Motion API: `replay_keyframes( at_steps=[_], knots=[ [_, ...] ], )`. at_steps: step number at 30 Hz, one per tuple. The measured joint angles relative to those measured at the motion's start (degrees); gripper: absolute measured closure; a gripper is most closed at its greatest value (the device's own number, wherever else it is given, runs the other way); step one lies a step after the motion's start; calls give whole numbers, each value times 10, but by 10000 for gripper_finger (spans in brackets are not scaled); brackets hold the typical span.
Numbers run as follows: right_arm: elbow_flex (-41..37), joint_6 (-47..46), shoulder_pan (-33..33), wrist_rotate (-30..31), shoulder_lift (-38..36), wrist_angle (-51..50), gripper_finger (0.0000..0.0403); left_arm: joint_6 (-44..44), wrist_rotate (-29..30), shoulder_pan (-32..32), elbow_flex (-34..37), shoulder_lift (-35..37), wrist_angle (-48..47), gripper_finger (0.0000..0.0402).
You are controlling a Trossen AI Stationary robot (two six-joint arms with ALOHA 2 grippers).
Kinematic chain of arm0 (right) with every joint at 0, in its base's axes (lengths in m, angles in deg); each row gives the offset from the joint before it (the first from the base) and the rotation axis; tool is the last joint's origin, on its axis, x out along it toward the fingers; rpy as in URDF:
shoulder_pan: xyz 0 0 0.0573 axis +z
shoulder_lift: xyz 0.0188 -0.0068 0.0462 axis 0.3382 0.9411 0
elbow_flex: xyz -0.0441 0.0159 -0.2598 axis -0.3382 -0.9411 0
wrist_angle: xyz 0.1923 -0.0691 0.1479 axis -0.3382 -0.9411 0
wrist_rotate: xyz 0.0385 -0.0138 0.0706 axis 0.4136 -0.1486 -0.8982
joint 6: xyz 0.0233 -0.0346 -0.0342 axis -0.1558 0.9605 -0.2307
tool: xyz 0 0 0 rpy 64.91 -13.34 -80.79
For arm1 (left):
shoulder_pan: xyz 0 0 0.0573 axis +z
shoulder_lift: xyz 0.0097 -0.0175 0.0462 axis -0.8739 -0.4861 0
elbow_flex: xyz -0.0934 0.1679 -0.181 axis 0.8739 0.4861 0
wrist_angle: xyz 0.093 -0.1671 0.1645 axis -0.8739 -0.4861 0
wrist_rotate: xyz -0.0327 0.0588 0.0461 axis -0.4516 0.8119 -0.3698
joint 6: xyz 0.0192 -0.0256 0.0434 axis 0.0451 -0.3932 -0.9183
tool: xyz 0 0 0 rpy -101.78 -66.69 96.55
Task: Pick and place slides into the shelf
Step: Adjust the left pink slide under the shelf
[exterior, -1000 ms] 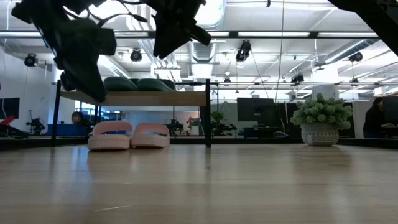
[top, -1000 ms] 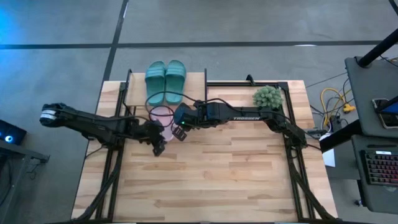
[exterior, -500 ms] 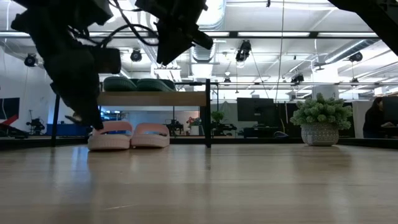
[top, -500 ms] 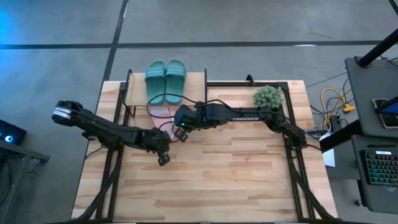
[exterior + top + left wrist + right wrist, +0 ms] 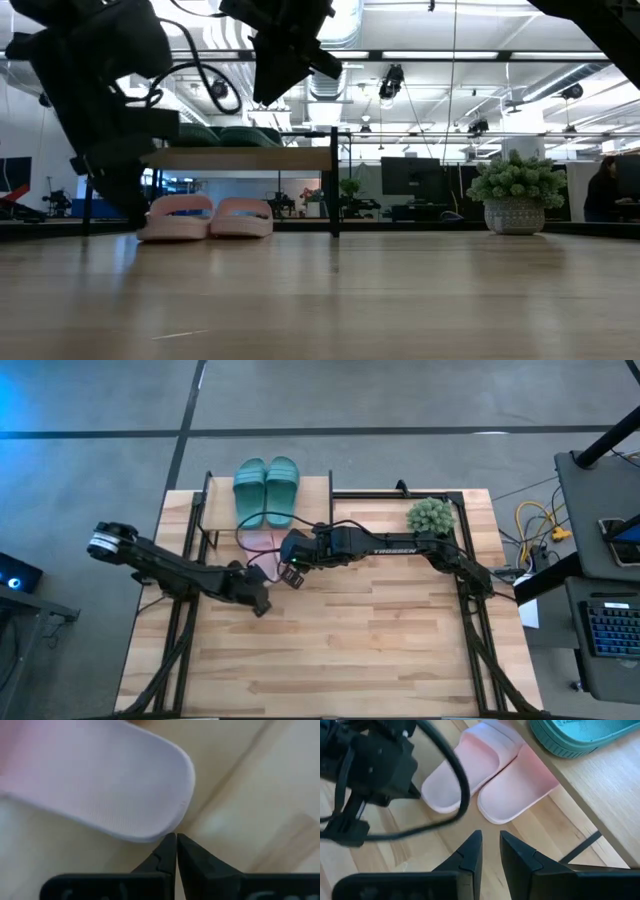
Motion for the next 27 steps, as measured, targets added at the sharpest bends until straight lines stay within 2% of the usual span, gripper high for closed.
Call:
replay_keyframes(
  at_steps=[9,27],
  knots=[
    [0,5,0,0,0,10,344,21,42,16,52,44,-1,400],
    [0,4,-1,1,0,9,344,-16,59,111,100,84,34,400]
  ],
)
